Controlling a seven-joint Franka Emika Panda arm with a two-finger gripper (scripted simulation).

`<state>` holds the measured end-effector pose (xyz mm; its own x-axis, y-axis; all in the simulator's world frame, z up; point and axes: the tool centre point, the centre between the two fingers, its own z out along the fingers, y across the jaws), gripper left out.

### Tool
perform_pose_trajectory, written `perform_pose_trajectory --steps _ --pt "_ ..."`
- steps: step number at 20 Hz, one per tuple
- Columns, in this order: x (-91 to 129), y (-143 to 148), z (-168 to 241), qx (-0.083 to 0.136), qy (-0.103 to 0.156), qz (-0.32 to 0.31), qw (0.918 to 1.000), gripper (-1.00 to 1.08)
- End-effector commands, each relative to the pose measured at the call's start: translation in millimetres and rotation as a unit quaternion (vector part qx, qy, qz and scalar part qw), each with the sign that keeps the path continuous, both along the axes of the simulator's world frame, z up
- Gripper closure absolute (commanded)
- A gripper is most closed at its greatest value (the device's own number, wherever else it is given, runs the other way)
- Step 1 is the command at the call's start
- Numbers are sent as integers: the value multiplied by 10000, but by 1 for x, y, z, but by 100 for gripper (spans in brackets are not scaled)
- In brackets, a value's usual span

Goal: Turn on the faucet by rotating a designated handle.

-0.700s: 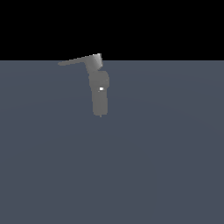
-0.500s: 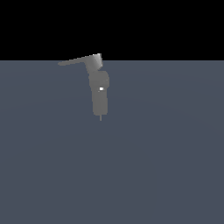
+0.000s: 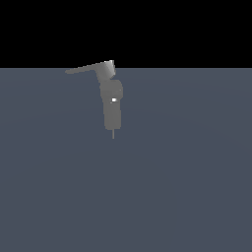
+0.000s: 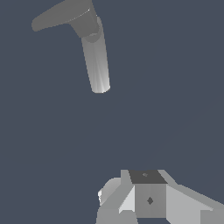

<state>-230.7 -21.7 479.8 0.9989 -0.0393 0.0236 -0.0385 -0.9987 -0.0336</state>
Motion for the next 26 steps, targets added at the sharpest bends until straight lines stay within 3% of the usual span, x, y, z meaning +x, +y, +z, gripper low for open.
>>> perform_pose_trajectory --steps 1,13,19,26 --pt "1 0 0 2 0 -7 10000 108" --pt "28 6 4 93 104 -485 9987 108" --pt "58 14 4 163 228 -1011 9945 108" --pt "103 28 -1 213 415 -1780 9829 108"
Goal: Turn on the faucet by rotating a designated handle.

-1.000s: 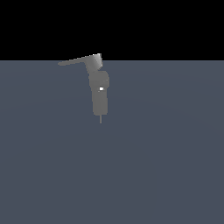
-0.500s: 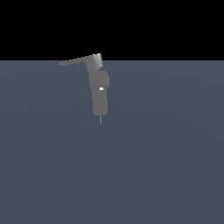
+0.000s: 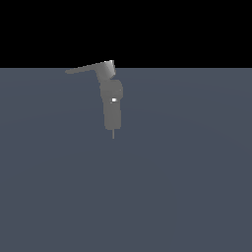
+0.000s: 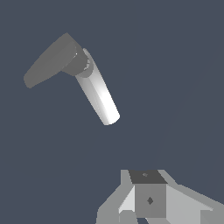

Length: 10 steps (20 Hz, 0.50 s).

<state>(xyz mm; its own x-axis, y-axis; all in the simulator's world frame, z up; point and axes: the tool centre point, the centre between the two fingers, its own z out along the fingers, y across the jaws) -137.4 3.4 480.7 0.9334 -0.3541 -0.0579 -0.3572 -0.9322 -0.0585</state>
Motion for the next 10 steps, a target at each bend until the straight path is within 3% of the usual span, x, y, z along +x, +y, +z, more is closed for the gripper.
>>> perform_pose_trajectory --steps 1,10 --pt "17 6 -3 12 73 -284 9996 108" --pt "74 29 -22 -24 333 -1285 9911 108"
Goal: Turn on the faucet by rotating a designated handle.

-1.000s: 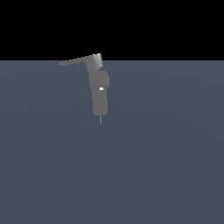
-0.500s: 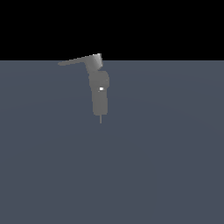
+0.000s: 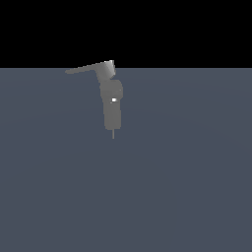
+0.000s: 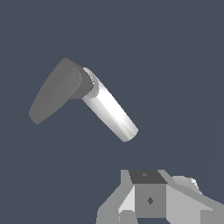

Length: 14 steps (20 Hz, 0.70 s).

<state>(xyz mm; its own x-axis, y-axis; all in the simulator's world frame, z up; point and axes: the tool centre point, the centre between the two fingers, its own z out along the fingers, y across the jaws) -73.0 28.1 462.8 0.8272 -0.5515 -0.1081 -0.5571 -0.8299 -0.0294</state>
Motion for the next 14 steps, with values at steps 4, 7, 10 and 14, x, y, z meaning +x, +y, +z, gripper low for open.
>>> perform_pose_trajectory --steps 4,7,10,14 --pt "34 17 -16 -59 159 -617 9980 108" --pt "52 27 -27 -109 242 -947 9952 108" --pt "70 37 -39 -168 320 -1273 9912 108" --pt "92 52 -57 -263 415 -1702 9842 108"
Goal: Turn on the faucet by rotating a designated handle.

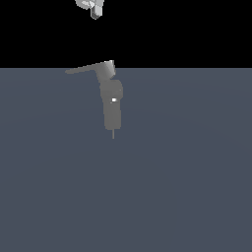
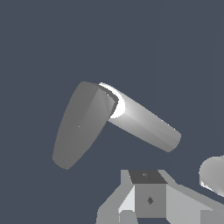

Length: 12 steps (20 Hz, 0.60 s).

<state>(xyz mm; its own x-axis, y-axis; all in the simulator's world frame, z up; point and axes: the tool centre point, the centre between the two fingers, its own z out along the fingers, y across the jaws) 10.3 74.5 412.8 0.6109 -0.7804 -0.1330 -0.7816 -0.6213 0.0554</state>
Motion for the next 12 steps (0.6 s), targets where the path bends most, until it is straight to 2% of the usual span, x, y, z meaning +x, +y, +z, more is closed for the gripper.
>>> perform_pose_trajectory --steps 1,6,12 --pt "14 10 -12 -65 61 -277 9996 108" --pt "38 31 -38 -214 173 -805 9964 108" --pt "64 57 -73 -422 282 -1420 9886 108"
